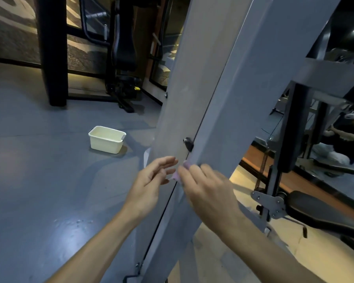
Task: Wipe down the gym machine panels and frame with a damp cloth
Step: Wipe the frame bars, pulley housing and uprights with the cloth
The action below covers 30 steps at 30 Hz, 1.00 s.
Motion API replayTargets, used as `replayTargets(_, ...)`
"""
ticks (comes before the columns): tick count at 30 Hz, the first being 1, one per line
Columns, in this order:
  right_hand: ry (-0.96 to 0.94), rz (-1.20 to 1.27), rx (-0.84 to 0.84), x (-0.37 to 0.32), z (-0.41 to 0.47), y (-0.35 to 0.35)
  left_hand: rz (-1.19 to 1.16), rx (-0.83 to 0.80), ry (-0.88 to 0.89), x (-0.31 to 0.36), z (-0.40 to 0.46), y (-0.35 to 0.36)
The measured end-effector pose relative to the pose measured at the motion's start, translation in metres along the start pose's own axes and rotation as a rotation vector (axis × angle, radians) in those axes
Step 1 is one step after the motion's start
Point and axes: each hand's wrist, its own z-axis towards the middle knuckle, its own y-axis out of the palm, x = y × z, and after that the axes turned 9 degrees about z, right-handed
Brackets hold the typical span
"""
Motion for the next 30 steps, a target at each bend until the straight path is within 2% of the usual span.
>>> replayTargets(3, -0.039, -0.008, 0.083, 0.017, 0.014, -0.015, 0.031, -0.021, 0.012, -0.012, -0.004, 0.002)
replayTargets(8, 0.215, 0.148, 0.286, 0.035, 0.041, -0.042, 0.023, -0.015, 0.038, -0.030, -0.013, 0.005)
replayTargets(10, 0.224, 0.125, 0.311, 0.024, 0.034, -0.030, -0.018, -0.010, 0.046, -0.040, -0.017, 0.010)
replayTargets(16, 0.022, 0.083, 0.086, -0.012, -0.034, 0.019, -0.103, -0.006, 0.058, -0.066, -0.029, 0.020)
replayTargets(18, -0.020, 0.076, 0.098, -0.003, -0.028, 0.011, -0.110, -0.009, 0.059, -0.071, -0.032, 0.022)
replayTargets(23, 0.158, 0.090, 0.303, 0.007, 0.001, 0.007, -0.117, -0.034, 0.064, -0.079, -0.038, 0.023)
replayTargets(25, 0.161, 0.123, 0.267, -0.014, -0.021, 0.024, -0.144, -0.018, 0.074, -0.079, -0.039, 0.024)
replayTargets(27, 0.109, 0.149, 0.154, -0.032, -0.052, 0.040, -0.191, -0.007, 0.069, -0.081, -0.040, 0.027)
replayTargets(30, 0.019, 0.160, 0.081, -0.025, -0.065, 0.037, -0.215, 0.040, 0.094, -0.082, -0.042, 0.038)
